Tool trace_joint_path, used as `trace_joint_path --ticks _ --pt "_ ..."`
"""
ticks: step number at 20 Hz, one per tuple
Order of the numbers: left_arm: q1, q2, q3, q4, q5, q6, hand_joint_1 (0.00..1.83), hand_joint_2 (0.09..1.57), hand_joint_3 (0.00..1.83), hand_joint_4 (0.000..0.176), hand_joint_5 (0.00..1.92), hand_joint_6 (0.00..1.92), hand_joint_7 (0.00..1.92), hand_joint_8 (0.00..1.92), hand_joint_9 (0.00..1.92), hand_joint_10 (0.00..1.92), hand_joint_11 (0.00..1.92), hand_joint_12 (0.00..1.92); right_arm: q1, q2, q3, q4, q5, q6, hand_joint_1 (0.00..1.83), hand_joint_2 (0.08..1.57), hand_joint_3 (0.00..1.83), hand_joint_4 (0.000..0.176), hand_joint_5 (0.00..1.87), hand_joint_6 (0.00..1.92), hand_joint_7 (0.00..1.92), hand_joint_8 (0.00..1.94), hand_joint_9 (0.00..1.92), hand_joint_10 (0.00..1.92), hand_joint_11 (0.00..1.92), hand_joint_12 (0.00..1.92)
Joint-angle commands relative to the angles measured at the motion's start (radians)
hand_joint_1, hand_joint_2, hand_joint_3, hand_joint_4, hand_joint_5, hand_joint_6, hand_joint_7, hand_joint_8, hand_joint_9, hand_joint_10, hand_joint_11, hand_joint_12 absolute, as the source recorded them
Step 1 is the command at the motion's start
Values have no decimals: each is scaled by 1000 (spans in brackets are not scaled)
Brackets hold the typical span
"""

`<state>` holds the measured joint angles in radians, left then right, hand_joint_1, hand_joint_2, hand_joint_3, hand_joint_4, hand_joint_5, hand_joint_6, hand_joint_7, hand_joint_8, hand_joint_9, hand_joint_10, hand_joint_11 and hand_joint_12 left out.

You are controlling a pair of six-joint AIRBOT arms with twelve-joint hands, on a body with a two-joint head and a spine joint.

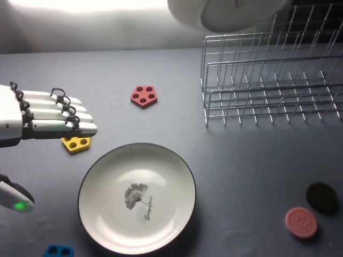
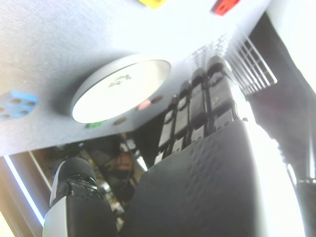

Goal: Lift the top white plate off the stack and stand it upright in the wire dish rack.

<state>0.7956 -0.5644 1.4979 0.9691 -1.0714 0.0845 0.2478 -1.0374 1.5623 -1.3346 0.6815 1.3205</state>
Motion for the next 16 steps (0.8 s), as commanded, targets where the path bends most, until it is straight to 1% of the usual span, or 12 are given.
trace_joint_path --ticks 1,3,6,9,10,12,13,15,16 --pt "-19 7 1 -64 -75 0 173 976 0 0 5 2 29 3 39 3 57 6 13 18 5 107 32 30 1485 1118 0 0 829 1109 909 802 992 917 834 1518" --pt "-19 7 1 -64 -75 0 165 977 1 0 6 2 32 4 37 2 55 5 3 22 4 107 32 36 1483 1124 0 0 822 1129 872 835 972 947 851 1509" --pt "-19 7 1 -63 -75 0 176 977 0 0 0 0 24 0 35 0 49 3 -15 29 3 107 32 47 1483 1126 0 0 804 1163 880 829 974 935 843 1514" --pt "-19 7 1 -63 -75 0 180 984 3 0 4 1 39 5 38 2 44 1 -22 36 1 113 32 48 1479 1152 0 0 767 1267 809 917 910 1007 795 1562" --pt "-19 7 1 -63 -75 0 182 981 1 0 6 2 43 6 48 5 58 7 -26 40 -2 113 32 51 1478 1154 0 0 763 1293 823 899 895 1012 786 1570" --pt "-19 7 1 -63 -76 2 165 984 2 0 0 0 23 0 36 0 52 5 -37 47 -9 113 36 51 1479 1153 0 0 759 1293 823 902 894 1012 798 1560" --pt "-19 7 1 -63 -76 3 193 978 0 0 0 0 28 3 41 2 59 7 -44 49 -10 116 39 51 1479 1150 0 0 766 1261 827 887 920 1002 792 1572" --pt "-19 7 1 -63 -75 5 202 980 0 0 7 2 44 6 49 4 60 8 -59 54 -12 128 41 51 1477 1155 0 0 747 1270 826 890 906 1035 781 1594" --pt "-19 7 1 -63 -75 5 207 975 0 0 18 5 53 8 55 5 65 10 -68 55 -12 133 42 51 1480 1145 0 0 759 1244 850 886 930 990 795 1571"
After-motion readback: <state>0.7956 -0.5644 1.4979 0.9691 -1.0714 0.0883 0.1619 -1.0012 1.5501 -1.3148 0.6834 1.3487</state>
